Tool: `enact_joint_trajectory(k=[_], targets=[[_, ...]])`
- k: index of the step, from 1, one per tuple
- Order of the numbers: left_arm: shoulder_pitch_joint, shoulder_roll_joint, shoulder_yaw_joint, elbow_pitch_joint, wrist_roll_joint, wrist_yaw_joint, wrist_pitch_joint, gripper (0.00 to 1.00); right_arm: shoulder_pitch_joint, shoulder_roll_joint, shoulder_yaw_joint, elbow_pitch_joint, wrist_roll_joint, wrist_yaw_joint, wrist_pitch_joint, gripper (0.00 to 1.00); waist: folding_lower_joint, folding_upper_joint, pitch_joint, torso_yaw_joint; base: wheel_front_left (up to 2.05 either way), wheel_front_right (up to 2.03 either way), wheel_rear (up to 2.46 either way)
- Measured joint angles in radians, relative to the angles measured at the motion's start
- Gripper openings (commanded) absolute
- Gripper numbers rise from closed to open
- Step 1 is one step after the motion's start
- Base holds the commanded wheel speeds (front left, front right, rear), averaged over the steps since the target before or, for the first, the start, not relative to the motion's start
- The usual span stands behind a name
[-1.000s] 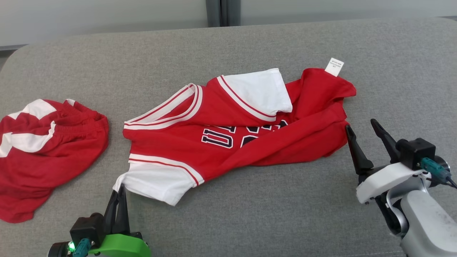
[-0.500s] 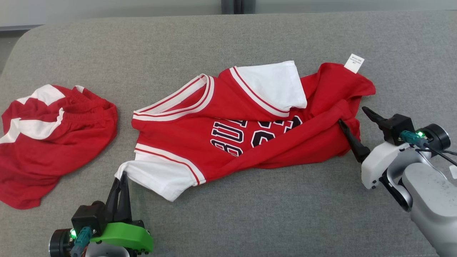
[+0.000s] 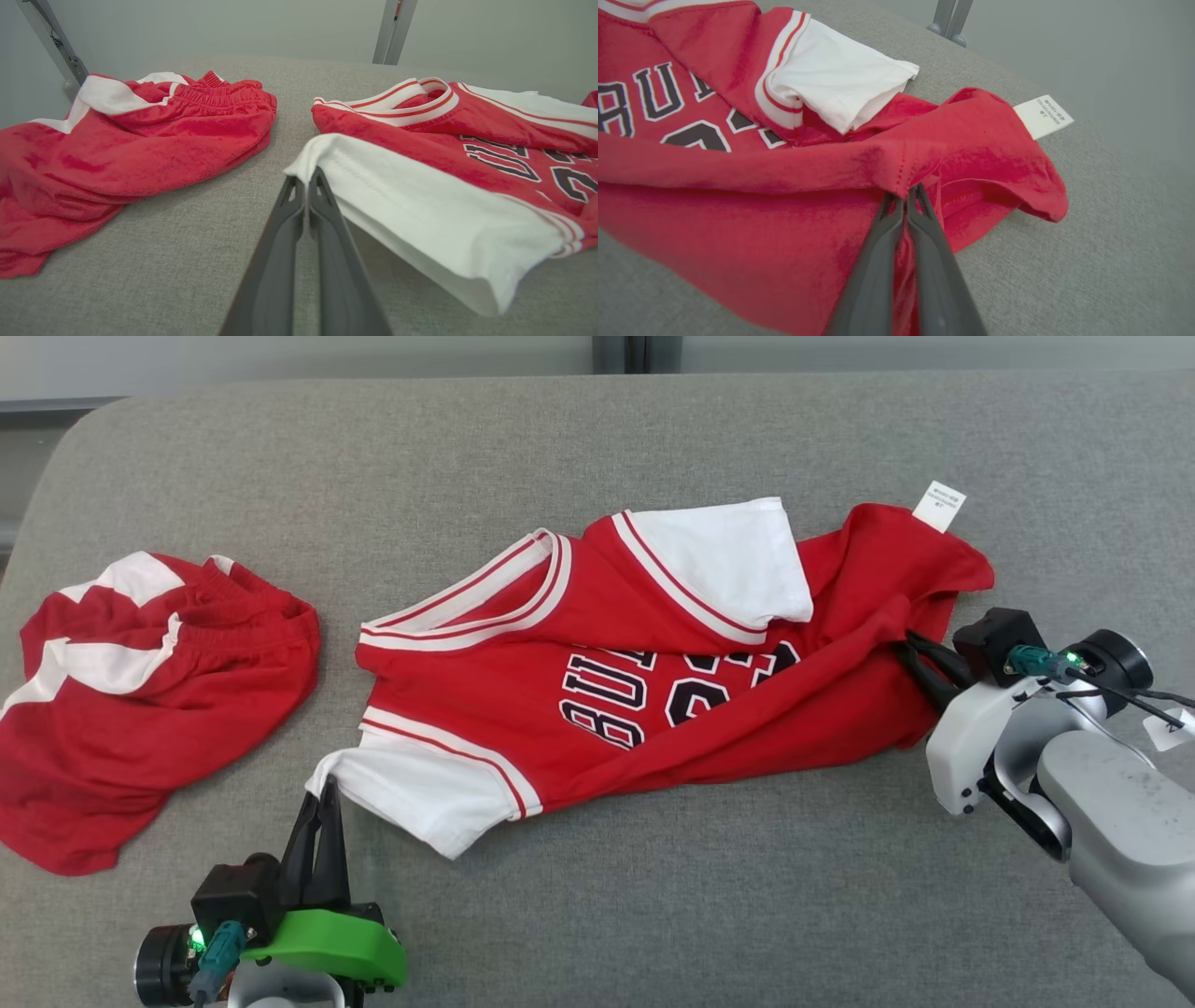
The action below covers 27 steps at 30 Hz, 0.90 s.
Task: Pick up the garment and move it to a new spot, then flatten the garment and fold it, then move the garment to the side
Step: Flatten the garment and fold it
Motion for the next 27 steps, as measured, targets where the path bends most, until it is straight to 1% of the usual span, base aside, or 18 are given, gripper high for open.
enact_joint_trajectory(k=[4, 8, 12, 14, 17, 20, 21, 22, 23, 25, 27], targets=[[0.0, 0.001, 0.002, -0.041, 0.0, -0.009, -0.001, 0.0, -0.006, -0.031, 0.01, -0.035, 0.042, 0.0, 0.003, 0.0, 0.0, 0.0, -0.018, -0.005, 0.0, 0.0, 0.0], [-0.027, 0.015, 0.006, -0.135, -0.021, -0.041, 0.015, 0.0, -0.006, -0.078, -0.014, -0.129, 0.139, 0.0, 0.007, 0.0, 0.0, 0.0, -0.041, -0.014, 0.0, 0.0, 0.0], [-0.107, 0.075, 0.015, -0.263, -0.037, -0.075, 0.099, 0.0, -0.036, -0.152, -0.068, -0.247, 0.21, 0.0, 0.006, 0.0, 0.0, 0.0, -0.057, -0.031, 0.0, 0.0, 0.0], [-0.158, 0.106, 0.018, -0.32, -0.036, -0.087, 0.15, 0.0, -0.053, -0.179, -0.098, -0.297, 0.243, 0.0, 0.025, 0.0, 0.0, 0.0, -0.062, -0.041, 0.0, 0.0, 0.0], [-0.235, 0.144, 0.018, -0.4, -0.038, -0.098, 0.25, 0.0, -0.064, -0.216, -0.145, -0.346, 0.296, 0.0, 0.101, 0.0, 0.0, 0.0, -0.068, -0.059, 0.0, 0.0, 0.0], [-0.263, 0.157, 0.007, -0.45, -0.057, -0.11, 0.331, 0.0, -0.036, -0.265, -0.144, -0.403, 0.31, 0.0, 0.175, 0.0, 0.0, 0.0, -0.062, -0.073, 0.0, 0.0, 0.0], [-0.26, 0.158, 0.001, -0.459, -0.063, -0.111, 0.352, 0.0, -0.017, -0.271, -0.143, -0.419, 0.314, 0.0, 0.185, 0.0, 0.0, 0.0, -0.058, -0.076, 0.0, 0.0, 0.0], [-0.226, 0.159, -0.007, -0.47, -0.076, -0.109, 0.384, 0.0, 0.042, -0.272, -0.151, -0.449, 0.312, 0.0, 0.18, 0.0, 0.0, 0.0, -0.041, -0.082, 0.0, 0.0, 0.0], [-0.194, 0.157, -0.007, -0.468, -0.087, -0.104, 0.384, 0.0, 0.073, -0.267, -0.161, -0.454, 0.312, 0.0, 0.168, 0.0, 0.0, 0.0, -0.031, -0.085, 0.0, 0.0, 0.0], [-0.133, 0.148, -0.003, -0.448, -0.105, -0.09, 0.373, 0.0, 0.134, -0.242, -0.174, -0.452, 0.304, 0.0, 0.143, 0.0, 0.0, 0.0, -0.012, -0.091, 0.0, 0.0, 0.0], [-0.08, 0.125, -0.002, -0.422, -0.126, -0.082, 0.354, 0.0, 0.196, -0.204, -0.173, -0.44, 0.295, 0.0, 0.127, 0.0, 0.0, 0.0, 0.006, -0.097, 0.0, 0.0, 0.0]])
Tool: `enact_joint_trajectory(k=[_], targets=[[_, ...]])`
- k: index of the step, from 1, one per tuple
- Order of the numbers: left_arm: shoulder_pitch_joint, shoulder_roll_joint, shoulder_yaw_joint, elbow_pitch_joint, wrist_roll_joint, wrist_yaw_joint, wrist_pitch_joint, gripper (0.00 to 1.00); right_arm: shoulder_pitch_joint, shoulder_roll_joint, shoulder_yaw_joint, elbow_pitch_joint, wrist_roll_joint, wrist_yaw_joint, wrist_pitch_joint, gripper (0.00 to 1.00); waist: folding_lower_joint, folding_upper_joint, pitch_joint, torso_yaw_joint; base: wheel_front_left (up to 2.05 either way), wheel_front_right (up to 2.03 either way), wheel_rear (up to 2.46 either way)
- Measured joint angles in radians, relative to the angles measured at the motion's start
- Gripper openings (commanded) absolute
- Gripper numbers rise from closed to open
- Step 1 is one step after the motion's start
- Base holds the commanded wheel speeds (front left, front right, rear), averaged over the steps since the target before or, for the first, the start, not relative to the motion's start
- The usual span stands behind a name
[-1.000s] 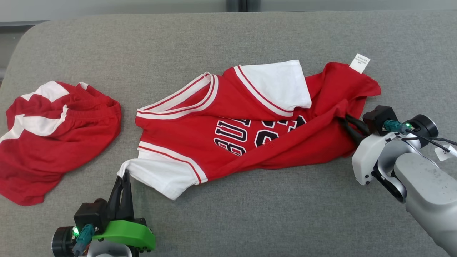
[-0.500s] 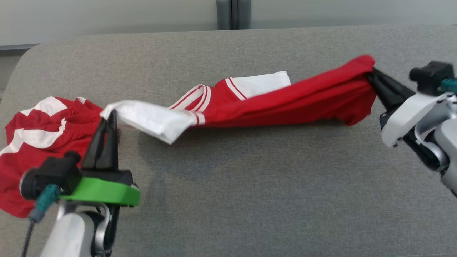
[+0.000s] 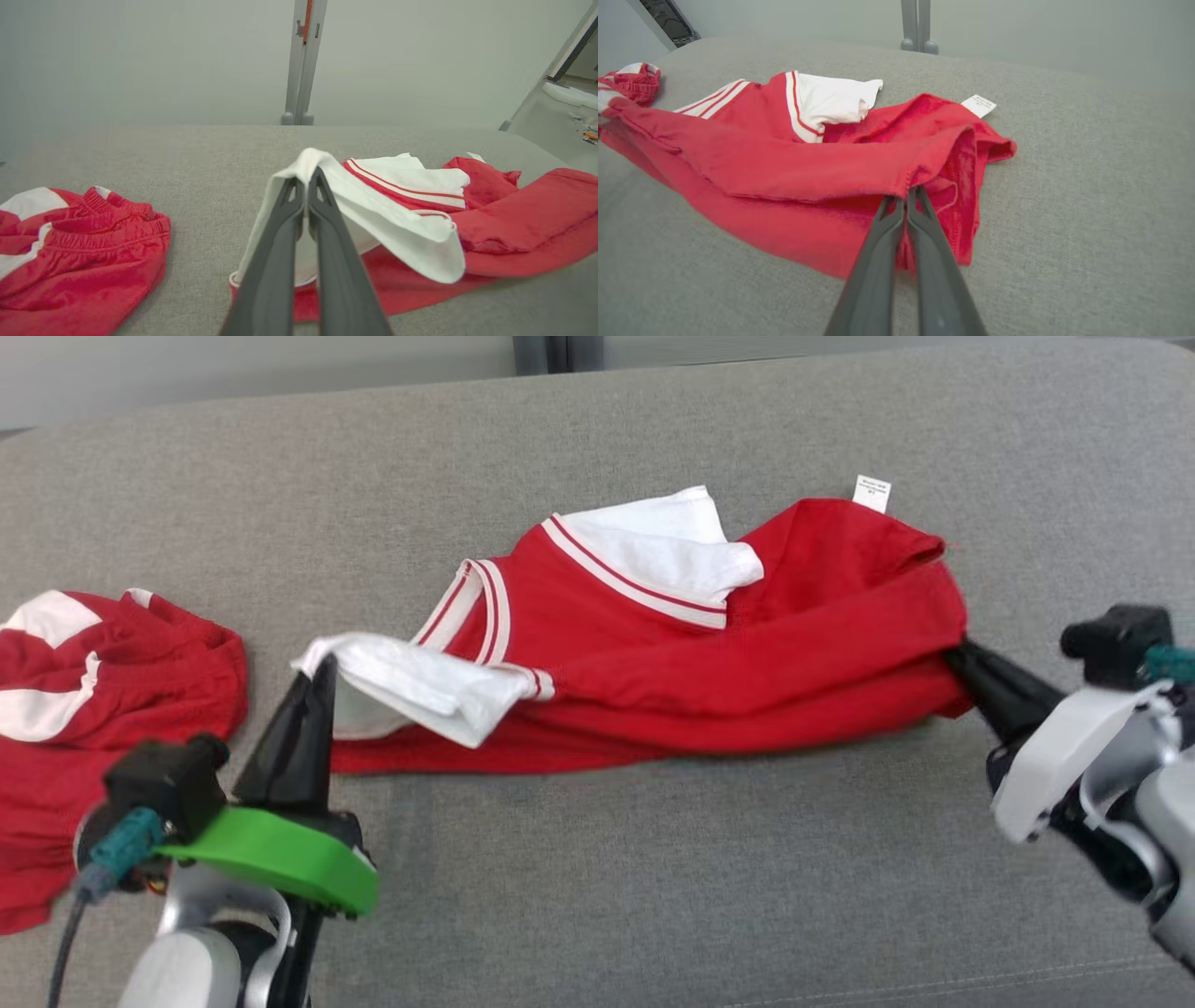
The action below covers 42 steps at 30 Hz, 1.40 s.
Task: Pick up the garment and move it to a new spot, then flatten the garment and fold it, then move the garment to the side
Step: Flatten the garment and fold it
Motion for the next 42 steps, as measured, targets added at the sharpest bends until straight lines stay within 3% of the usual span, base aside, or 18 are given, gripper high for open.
enact_joint_trajectory(k=[2, 3, 5, 13, 23, 31, 38, 40, 42], targets=[[0.043, -0.018, -0.005, 0.038, -0.013, 0.002, -0.02, 0.0, 0.055, 0.04, 0.005, 0.019, -0.02, 0.0, -0.025, 0.0, 0.0, 0.0, 0.017, -0.006, 0.0, 0.0, 0.0], [0.055, -0.023, -0.008, 0.052, -0.017, 0.002, -0.026, 0.0, 0.073, 0.049, 0.004, 0.031, -0.027, 0.0, -0.029, 0.08, 0.0, 0.0, 0.022, -0.008, 0.0, 0.0, 0.0], [0.073, -0.038, -0.02, 0.075, -0.027, 0.001, -0.044, 0.0, 0.121, 0.07, -0.009, 0.057, -0.051, 0.0, -0.044, 1.0, 0.0, 0.0, 0.031, -0.008, 0.0, 0.0, 0.0], [0.076, -0.053, -0.006, 0.112, -0.005, 0.016, -0.132, 0.0, 0.301, 0.097, -0.12, -0.006, -0.247, 0.0, -0.141, 1.0, 0.0, 0.0, 0.019, 0.021, 0.0, 0.0, 0.0], [0.077, -0.051, 0.019, 0.151, -0.017, 0.025, -0.165, 0.0, 0.394, 0.185, -0.251, -0.105, -0.425, 0.0, -0.093, 1.0, 0.0, 0.0, 0.009, 0.019, 0.0, 0.0, 0.0], [0.076, -0.042, 0.015, 0.168, -0.017, 0.026, -0.165, 0.0, 0.409, 0.246, -0.339, -0.083, -0.409, 0.0, -0.066, 1.0, 0.0, 0.0, 0.007, 0.029, 0.0, 0.0, 0.0], [0.072, -0.039, 0.011, 0.171, -0.021, 0.026, -0.165, 0.0, 0.391, 0.257, -0.325, -0.034, -0.316, 0.0, -0.069, 1.0, 0.0, 0.0, 0.018, 0.039, 0.0, 0.0, 0.0], [0.07, -0.039, 0.009, 0.17, -0.022, 0.029, -0.165, 0.0, 0.371, 0.256, -0.295, -0.014, -0.307, 0.0, -0.08, 0.9, 0.0, 0.0, 0.023, 0.041, 0.0, 0.0, 0.0], [0.068, -0.038, 0.007, 0.171, -0.023, 0.029, -0.165, 0.0, 0.352, 0.254, -0.279, 0.006, -0.302, 0.0, -0.093, 0.47, 0.0, 0.0, 0.028, 0.044, 0.0, 0.0, 0.0]])
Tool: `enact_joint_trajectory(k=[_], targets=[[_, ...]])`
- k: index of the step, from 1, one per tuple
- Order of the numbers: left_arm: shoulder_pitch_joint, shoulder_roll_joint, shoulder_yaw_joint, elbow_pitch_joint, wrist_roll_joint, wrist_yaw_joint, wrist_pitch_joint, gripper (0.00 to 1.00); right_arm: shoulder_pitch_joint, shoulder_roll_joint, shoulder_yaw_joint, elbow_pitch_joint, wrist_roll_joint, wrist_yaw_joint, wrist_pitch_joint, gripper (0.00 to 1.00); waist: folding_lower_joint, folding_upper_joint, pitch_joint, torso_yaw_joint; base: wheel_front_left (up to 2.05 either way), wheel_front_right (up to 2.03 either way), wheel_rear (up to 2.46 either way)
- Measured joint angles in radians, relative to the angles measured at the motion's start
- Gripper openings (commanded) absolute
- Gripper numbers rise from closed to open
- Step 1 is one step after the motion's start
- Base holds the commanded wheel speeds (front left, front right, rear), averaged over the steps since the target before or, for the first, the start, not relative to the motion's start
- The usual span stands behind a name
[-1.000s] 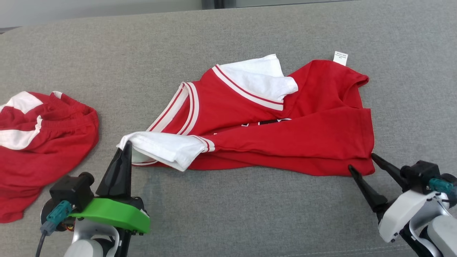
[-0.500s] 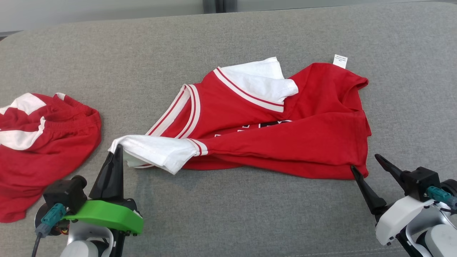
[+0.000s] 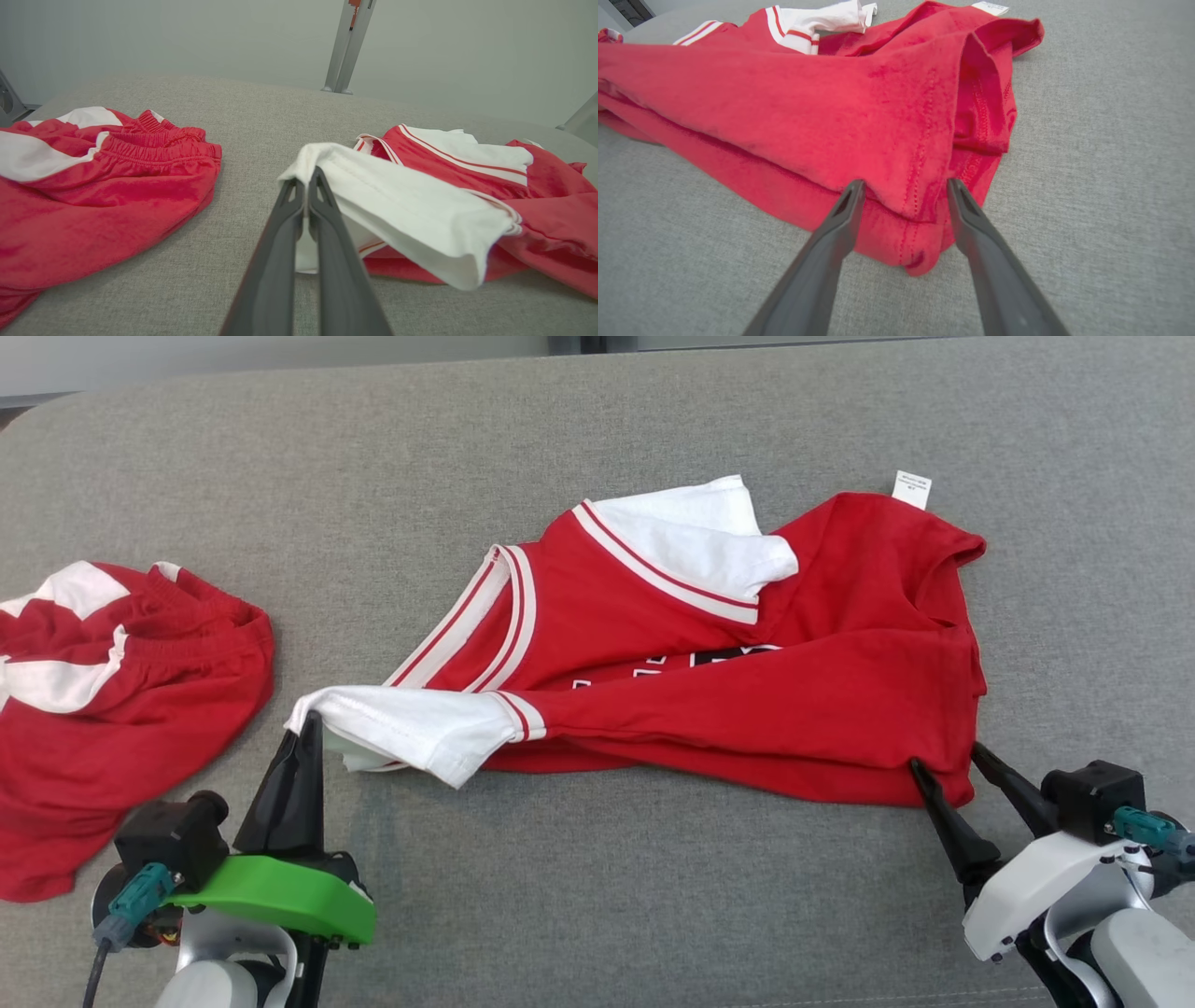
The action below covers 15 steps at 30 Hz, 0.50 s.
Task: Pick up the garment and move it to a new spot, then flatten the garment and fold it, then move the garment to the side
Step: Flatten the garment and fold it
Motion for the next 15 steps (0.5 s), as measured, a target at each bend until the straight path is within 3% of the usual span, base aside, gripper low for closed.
enact_joint_trajectory(k=[1, 2, 3, 9, 15], targets=[[-0.002, 0.0, -0.002, 0.0, 0.0, 0.0, 0.0, 0.0, -0.01, -0.002, 0.011, 0.009, 0.003, 0.0, -0.007, 0.33, 0.0, 0.0, 0.002, 0.001, 0.0, 0.0, 0.0], [-0.002, 0.0, -0.002, 0.0, 0.0, 0.0, 0.0, 0.0, -0.016, -0.003, 0.02, 0.012, 0.004, 0.0, -0.013, 0.04, 0.0, 0.0, 0.003, 0.003, 0.0, 0.0, 0.0], [-0.002, 0.001, -0.002, 0.0, 0.0, 0.0, 0.0, 0.0, -0.022, -0.006, 0.029, 0.015, 0.004, 0.0, -0.019, 0.0, 0.0, 0.0, 0.004, 0.004, 0.0, 0.0, 0.0], [-0.003, 0.011, 0.001, -0.022, 0.0, 0.004, -0.011, 0.0, -0.033, -0.036, 0.027, -0.018, 0.008, 0.0, -0.06, 0.0, 0.0, 0.0, -0.008, 0.007, 0.0, 0.0, 0.0], [-0.082, 0.06, 0.001, -0.156, 0.001, -0.026, 0.036, 0.0, -0.056, -0.095, -0.075, -0.229, 0.076, 0.0, -0.036, 0.0, 0.0, 0.0, -0.033, -0.003, 0.0, 0.0, 0.0]])
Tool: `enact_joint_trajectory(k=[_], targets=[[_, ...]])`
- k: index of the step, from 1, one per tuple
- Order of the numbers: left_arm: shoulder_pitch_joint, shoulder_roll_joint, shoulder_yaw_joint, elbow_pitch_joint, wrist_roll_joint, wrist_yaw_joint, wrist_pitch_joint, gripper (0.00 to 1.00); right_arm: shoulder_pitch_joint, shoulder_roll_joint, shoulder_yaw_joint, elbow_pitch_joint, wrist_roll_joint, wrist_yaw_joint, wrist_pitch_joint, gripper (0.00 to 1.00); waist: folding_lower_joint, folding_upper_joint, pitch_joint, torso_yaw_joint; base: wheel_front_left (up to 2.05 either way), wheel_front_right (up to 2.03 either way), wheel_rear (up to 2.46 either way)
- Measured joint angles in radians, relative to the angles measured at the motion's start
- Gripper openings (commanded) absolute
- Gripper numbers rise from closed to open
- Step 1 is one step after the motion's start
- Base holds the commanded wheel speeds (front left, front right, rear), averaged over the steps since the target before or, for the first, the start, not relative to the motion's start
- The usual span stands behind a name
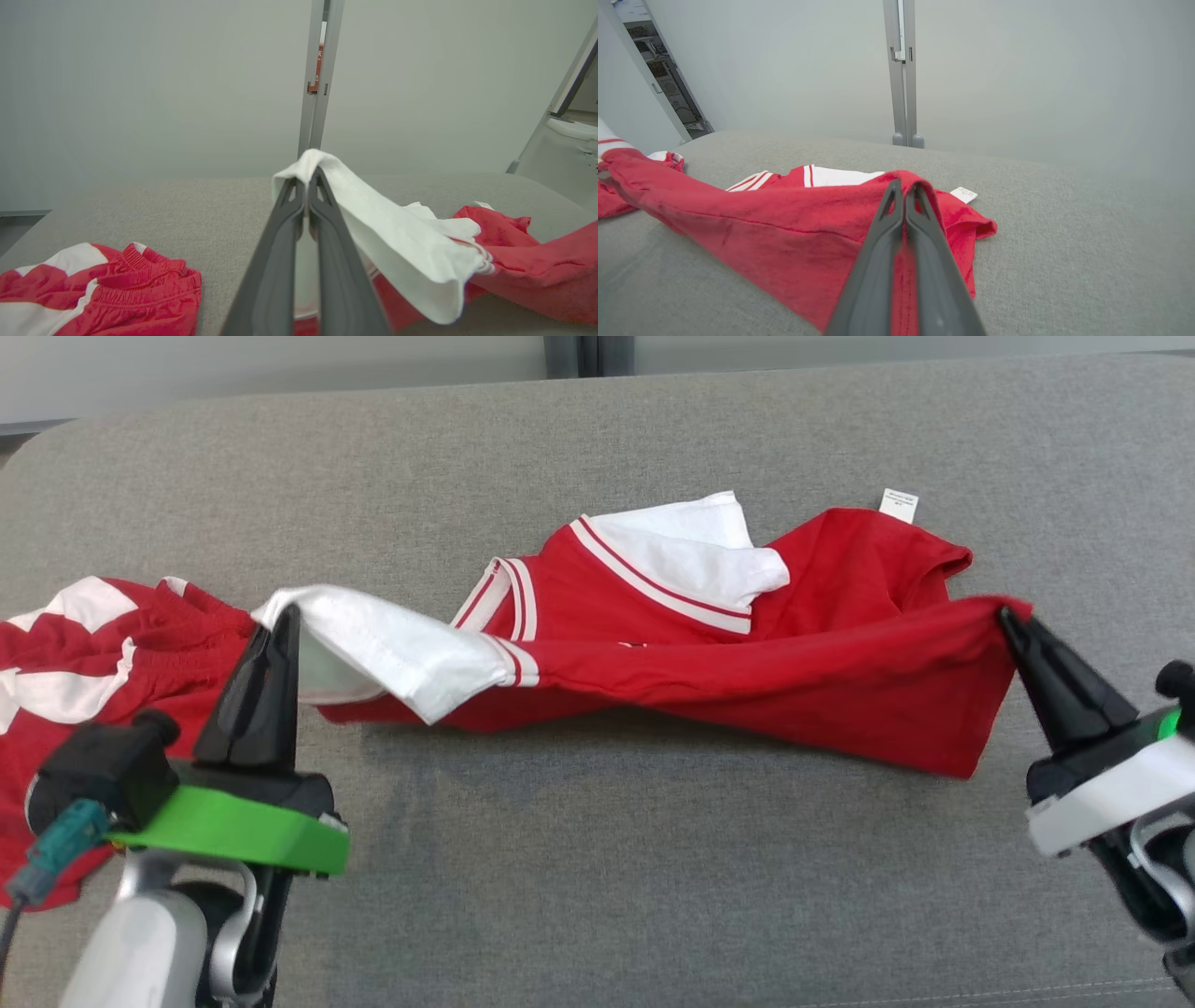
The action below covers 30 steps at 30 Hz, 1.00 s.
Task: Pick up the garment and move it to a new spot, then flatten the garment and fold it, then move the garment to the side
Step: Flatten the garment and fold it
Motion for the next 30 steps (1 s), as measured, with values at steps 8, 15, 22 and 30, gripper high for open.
enact_joint_trajectory(k=[8, 15, 22, 30], targets=[[-0.358, 0.086, 0.002, -0.091, -0.024, -0.061, 0.206, 0.0, -0.283, -0.078, -0.077, -0.16, 0.051, 0.0, 0.153, 0.0, 0.0, 0.0, 0.029, -0.008, 0.0, 0.0, 0.0], [-0.828, 0.088, -0.003, 0.151, -0.048, -0.098, 0.302, 0.0, -0.725, -0.034, -0.085, 0.043, 0.106, 0.0, 0.253, 0.0, 0.0, 0.0, 0.113, -0.01, 0.0, 0.0, 0.0], [-1.301, 0.017, -0.04, 0.481, 0.027, -0.124, 0.116, 0.0, -1.202, 0.053, -0.033, 0.37, -0.024, 0.0, 0.117, 0.0, 0.0002, 0.0, 0.234, -0.013, 0.0, 0.0, 0.0], [-1.56, -0.052, -0.041, 0.655, 0.031, -0.141, -0.177, 0.0, -1.512, 0.049, 0.03, 0.564, -0.128, 0.0, -0.108, 0.0, 0.0002, 0.0, 0.369, -0.015, 0.0, 0.0, 0.0]])
